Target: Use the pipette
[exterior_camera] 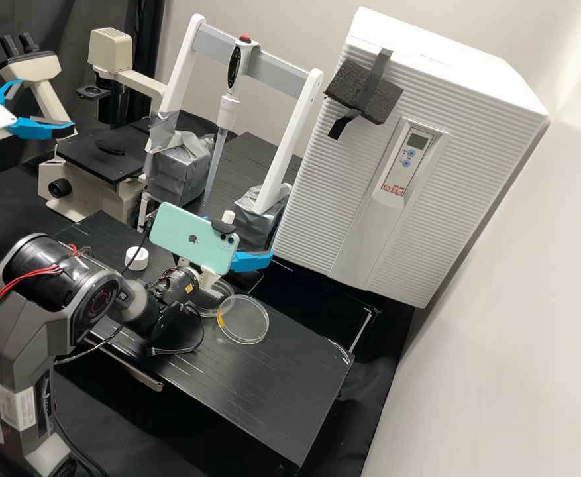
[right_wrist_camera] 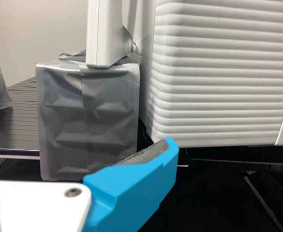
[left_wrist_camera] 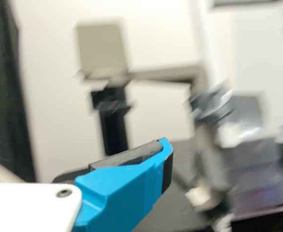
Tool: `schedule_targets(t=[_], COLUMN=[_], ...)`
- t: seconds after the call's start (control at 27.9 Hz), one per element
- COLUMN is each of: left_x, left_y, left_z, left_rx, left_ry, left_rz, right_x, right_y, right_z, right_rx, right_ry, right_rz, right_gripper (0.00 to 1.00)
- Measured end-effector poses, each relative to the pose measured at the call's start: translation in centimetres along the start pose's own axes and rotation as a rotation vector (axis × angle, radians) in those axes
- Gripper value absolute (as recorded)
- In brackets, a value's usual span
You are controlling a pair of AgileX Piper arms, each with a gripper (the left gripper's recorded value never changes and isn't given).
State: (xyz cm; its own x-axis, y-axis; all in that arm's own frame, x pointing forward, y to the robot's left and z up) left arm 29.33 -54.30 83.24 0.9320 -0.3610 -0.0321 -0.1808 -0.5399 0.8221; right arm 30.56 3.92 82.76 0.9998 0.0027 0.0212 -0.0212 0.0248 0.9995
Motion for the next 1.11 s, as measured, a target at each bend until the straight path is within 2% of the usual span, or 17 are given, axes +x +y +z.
schedule_targets(t=[0.11,0.21,0.36,0.5,0.54,0.57,0.79,0.82,0.86,0.93,1.0,1.11], left_x=[0.45,0.8,1.09,1.08,1.04,0.99,0.92,0.9,0.9,0.89,0.84,0.76], left_y=[1.1,1.8,2.7,3.4,3.6,3.8,4.0,4.1,4.1,4.1,4.1,4.2], left_z=[1.7,2.7,3.7,4.1,4.1,4.2,4.2,4.2,4.2,4.3,4.3,4.2], left_rx=[0.021,0.024,0.025,0.025,0.025,0.026,0.024,0.016,-0.002,-0.017,-0.022,0.0], left_ry=[-0.079,-0.121,-0.158,-0.17,-0.171,-0.172,-0.173,-0.174,-0.175,-0.183,-0.195,-0.206], left_rz=[0.036,0.059,0.092,0.112,0.119,0.124,0.133,0.134,0.132,0.129,0.127,0.126], right_x=[0.0,0.0,0.0,-0.5,-0.7,-1.1,-1.7,-1.7,-1.7,-1.7,-1.4,-0.9], right_y=[0.0,0.0,0.1,1.4,1.9,2.7,6.1,6.7,7.4,8.4,9.3,9.9], right_z=[0.0,0.0,0.0,-0.7,-1.0,-1.4,-4.4,-4.9,-5.7,-6.9,-8.4,-10.2], right_rx=[0.0,0.0,0.0,0.007,0.011,0.028,0.055,0.057,0.057,0.058,0.061,0.067], right_ry=[0.0,0.0,0.0,0.03,0.042,0.057,0.162,0.179,0.199,0.231,0.269,0.303], right_rz=[0.0,0.0,0.004,0.039,0.054,0.08,0.181,0.198,0.214,0.239,0.252,0.242], right_gripper=[1.0,1.0,1.0,1.0,1.0,1.0,1.0,1.0,1.0,1.0,1.0,1.0])
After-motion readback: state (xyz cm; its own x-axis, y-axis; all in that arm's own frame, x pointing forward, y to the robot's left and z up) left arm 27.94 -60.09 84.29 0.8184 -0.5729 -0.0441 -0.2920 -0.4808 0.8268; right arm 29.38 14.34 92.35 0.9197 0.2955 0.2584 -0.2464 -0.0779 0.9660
